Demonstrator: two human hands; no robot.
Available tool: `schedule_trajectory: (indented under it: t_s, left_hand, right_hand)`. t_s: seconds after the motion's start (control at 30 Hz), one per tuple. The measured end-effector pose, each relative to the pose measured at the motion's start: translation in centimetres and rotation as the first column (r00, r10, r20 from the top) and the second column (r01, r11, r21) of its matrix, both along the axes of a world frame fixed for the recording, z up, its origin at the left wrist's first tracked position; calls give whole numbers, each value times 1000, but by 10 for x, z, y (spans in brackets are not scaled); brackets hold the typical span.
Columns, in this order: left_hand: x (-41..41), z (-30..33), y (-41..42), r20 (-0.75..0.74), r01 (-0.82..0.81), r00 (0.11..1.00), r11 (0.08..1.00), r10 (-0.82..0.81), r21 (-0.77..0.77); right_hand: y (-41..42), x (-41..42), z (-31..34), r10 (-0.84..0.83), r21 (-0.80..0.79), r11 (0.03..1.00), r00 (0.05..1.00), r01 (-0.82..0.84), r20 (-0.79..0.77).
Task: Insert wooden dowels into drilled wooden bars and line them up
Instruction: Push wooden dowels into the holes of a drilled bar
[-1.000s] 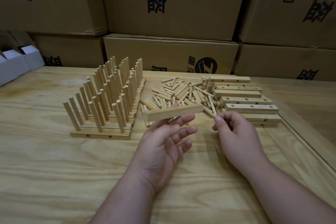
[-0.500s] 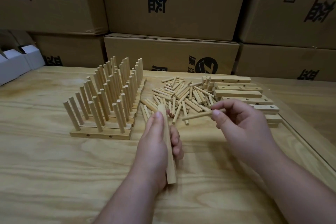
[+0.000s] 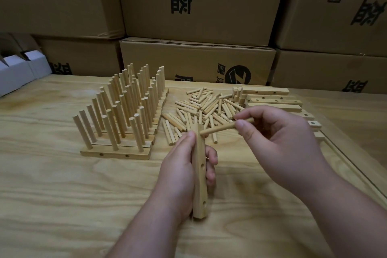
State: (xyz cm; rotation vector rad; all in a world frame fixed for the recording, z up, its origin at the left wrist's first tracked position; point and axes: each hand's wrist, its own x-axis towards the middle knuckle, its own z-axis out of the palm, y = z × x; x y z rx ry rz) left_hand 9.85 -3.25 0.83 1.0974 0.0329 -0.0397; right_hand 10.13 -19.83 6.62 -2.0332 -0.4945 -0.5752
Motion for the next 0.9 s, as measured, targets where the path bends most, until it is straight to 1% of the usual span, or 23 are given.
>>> schedule_trajectory:
  t_s: [0.23, 0.4, 0.73, 0.9]
  left_hand:
    - [2, -2, 1, -2, -3, 1000, 1000, 3, 24]
    - [1, -2, 1, 19, -1, 1000, 998, 0, 67]
    - [0, -2, 2, 26, 28, 999, 991, -32, 133]
    - [-1, -1, 3, 23, 23, 999, 990, -26, 139]
  right_hand:
    - [0, -1, 3, 10, -84, 996, 1000, -10, -1]
    - [1, -4, 6, -5, -162, 987, 998, 14, 61]
    - [1, -2, 4, -76, -173, 981, 995, 87, 68]
    - [0, 0, 0, -134, -222, 965, 990, 143, 52]
